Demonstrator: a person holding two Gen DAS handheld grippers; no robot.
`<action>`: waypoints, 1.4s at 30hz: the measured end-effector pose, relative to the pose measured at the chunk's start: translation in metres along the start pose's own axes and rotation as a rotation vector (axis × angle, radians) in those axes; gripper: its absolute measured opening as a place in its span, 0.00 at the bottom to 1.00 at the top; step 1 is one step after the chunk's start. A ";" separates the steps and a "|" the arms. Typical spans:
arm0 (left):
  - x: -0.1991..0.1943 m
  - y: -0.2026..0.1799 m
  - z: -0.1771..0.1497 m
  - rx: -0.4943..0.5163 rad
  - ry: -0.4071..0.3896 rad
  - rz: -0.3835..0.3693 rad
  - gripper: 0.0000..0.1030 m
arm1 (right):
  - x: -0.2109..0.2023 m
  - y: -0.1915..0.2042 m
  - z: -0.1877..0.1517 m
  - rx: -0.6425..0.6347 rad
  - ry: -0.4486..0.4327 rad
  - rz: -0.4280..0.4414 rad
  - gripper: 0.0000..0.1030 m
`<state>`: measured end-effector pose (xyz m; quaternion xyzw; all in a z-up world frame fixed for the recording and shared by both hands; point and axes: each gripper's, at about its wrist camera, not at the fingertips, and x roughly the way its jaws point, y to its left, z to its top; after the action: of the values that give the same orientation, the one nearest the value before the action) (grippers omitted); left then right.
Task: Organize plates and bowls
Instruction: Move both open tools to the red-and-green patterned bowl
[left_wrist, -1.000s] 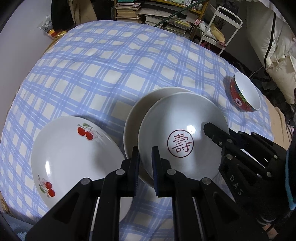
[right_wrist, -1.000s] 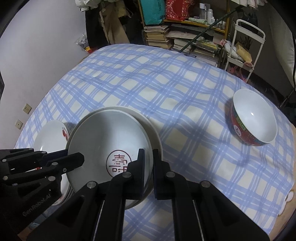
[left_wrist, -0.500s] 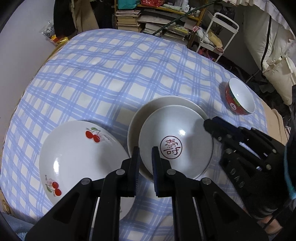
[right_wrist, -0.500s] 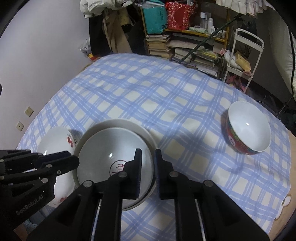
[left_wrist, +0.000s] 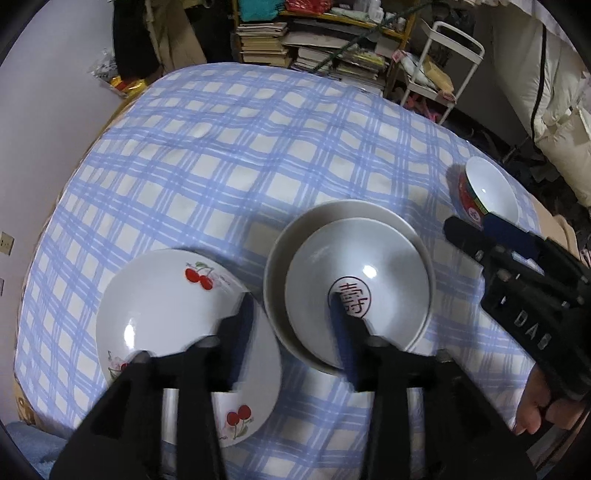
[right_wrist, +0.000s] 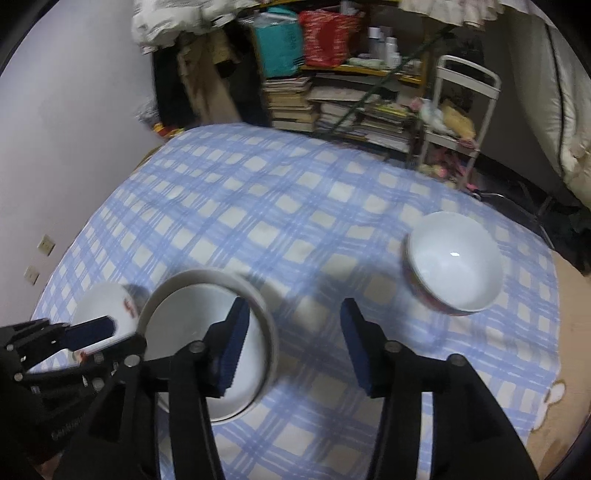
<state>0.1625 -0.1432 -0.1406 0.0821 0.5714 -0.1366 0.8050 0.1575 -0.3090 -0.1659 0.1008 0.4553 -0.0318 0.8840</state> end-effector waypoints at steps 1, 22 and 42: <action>-0.002 -0.002 0.002 0.007 -0.011 0.014 0.59 | -0.003 -0.004 0.002 0.010 -0.001 -0.008 0.60; -0.027 -0.073 0.084 0.047 -0.142 -0.008 0.77 | -0.043 -0.088 0.046 0.014 -0.059 -0.051 0.93; 0.036 -0.169 0.117 0.149 -0.108 -0.081 0.77 | 0.002 -0.208 0.035 0.165 -0.005 -0.115 0.90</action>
<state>0.2253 -0.3418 -0.1320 0.1111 0.5184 -0.2153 0.8201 0.1563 -0.5194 -0.1788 0.1469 0.4542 -0.1202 0.8705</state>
